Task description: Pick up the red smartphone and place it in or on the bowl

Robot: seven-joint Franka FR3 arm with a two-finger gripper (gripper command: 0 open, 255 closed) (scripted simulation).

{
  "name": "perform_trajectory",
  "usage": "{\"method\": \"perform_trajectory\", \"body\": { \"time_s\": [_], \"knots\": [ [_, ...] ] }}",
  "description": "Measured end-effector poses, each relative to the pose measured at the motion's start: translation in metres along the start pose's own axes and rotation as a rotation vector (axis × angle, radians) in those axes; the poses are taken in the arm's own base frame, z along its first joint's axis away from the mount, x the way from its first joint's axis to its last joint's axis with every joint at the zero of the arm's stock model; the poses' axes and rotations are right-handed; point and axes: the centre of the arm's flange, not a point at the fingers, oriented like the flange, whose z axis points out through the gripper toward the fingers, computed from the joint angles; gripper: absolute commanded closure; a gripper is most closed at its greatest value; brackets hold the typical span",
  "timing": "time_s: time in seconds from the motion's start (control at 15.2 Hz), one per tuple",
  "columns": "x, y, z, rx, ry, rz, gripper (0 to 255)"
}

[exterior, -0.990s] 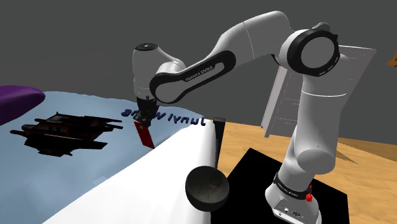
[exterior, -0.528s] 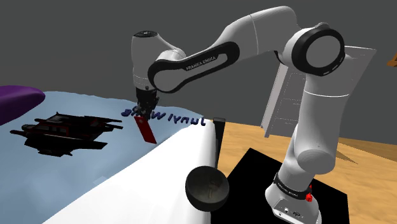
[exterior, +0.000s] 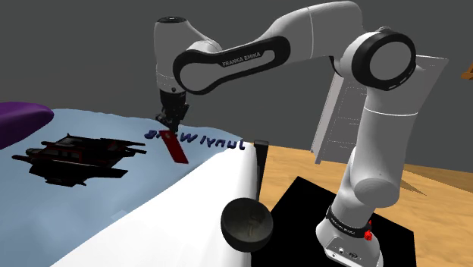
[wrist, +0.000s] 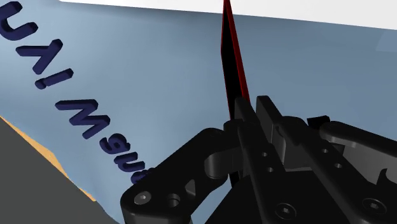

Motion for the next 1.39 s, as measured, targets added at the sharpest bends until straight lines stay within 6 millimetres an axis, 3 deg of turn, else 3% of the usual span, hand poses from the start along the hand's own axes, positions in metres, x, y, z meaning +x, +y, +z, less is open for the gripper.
{"method": "perform_trajectory", "body": {
  "time_s": [0.92,1.06,1.39],
  "knots": [
    [0.015,0.009,-0.070,0.000,0.000,0.000,255],
    [0.002,0.009,-0.080,0.000,0.000,0.000,255],
    [-0.057,-0.001,-0.107,0.000,0.000,-0.001,255]
  ]
}}
